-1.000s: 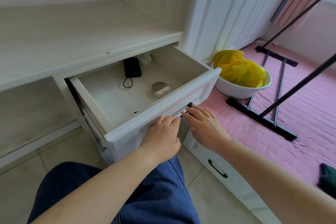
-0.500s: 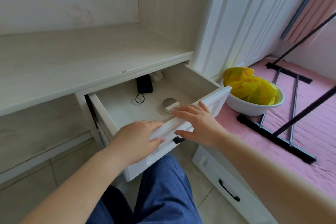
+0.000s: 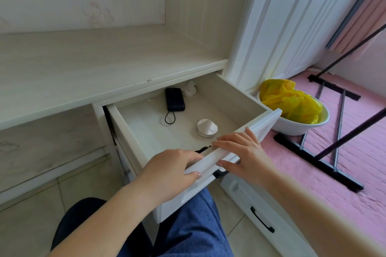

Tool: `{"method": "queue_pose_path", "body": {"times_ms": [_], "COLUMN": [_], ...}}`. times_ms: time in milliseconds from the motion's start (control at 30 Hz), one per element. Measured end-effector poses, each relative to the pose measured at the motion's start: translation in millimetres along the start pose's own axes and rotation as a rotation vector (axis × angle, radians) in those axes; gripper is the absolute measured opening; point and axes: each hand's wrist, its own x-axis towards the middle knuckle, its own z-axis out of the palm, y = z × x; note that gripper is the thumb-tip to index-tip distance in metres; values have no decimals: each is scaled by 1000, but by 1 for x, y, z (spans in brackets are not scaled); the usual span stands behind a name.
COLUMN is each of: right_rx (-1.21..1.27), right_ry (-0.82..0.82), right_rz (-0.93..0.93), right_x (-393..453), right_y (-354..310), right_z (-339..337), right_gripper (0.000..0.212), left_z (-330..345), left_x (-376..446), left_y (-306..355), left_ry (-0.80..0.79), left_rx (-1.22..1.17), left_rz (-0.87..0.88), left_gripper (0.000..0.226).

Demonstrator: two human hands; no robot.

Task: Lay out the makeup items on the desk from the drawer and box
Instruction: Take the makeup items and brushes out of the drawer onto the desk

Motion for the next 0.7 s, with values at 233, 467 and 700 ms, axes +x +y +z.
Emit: {"method": "queue_pose_path", "body": {"times_ms": [233, 467, 700], "right_rx": [-12, 56, 168], "right_ry": [-13, -45, -54], "right_rz": [5, 1, 95], "right_x": [-14, -11, 22], "right_y": [0, 1, 10], "right_z": [-5, -16, -37], "right_gripper": [44, 46, 33], "left_z": [7, -9, -29], "left_x": [-2, 15, 80], "left_y": [4, -8, -25], "left_ry": [-75, -135, -100], "left_rx": [1, -115, 45], "left_rz": [30, -26, -39], "left_gripper": [25, 40, 42]}}
